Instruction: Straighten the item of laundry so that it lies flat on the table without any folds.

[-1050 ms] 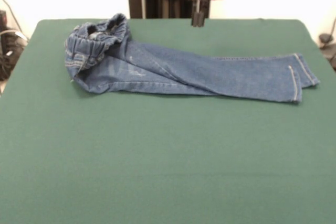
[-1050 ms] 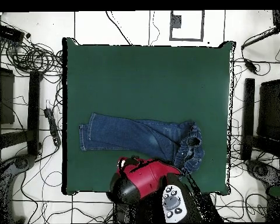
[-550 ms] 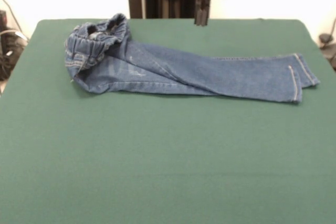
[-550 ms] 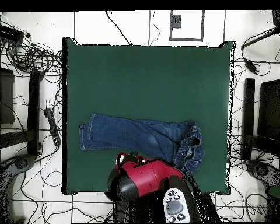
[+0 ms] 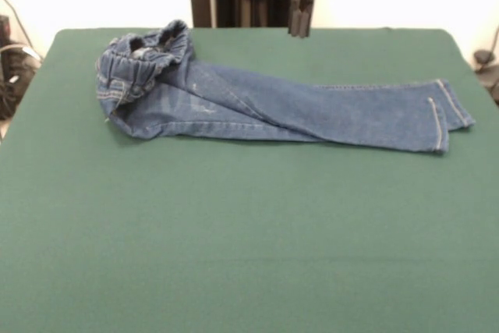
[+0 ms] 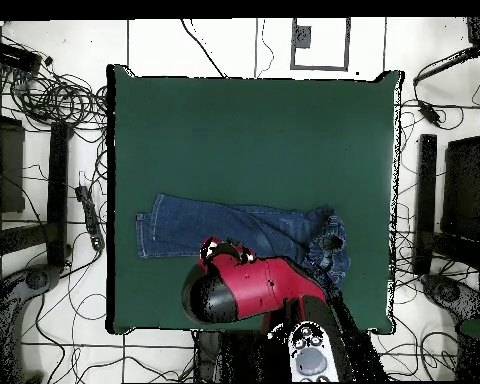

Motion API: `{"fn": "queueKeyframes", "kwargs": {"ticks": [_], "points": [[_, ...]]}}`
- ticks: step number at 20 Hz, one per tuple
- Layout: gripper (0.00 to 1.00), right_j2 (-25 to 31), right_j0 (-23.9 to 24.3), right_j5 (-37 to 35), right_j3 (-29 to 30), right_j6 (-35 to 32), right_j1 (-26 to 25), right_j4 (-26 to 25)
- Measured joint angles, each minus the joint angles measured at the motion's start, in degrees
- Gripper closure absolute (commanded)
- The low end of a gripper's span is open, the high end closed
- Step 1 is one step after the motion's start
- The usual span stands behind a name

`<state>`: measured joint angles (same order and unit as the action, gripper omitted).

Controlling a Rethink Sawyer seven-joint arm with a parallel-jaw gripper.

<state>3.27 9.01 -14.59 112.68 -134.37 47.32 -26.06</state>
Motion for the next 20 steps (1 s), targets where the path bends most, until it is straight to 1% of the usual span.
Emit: {"fn": "queueKeyframes", "kwargs": {"ticks": [5, 6, 9, 12, 14, 15, 17, 20], "points": [[1.00, 0.0, -0.3, -0.3, -3.6, 0.0, -2.1, 0.1], [1.00, -0.3, -0.9, -0.3, -4.9, 0.0, -3.4, 0.1], [1.00, -0.9, -2.0, 0.1, -6.3, 0.0, -5.3, 0.1], [1.00, -2.6, -4.7, 2.0, -8.0, 0.0, -9.1, 0.1], [1.00, -3.3, -5.7, 2.9, -8.3, 0.0, -10.4, 0.1], [1.00, -4.3, -7.4, 4.5, -8.7, 0.0, -12.4, 0.1], [1.00, -5.0, -8.3, 5.6, -8.8, 0.0, -13.5, 0.1], [1.00, -6.6, -10.6, 9.0, -8.8, 0.0, -16.6, 0.2]]}}
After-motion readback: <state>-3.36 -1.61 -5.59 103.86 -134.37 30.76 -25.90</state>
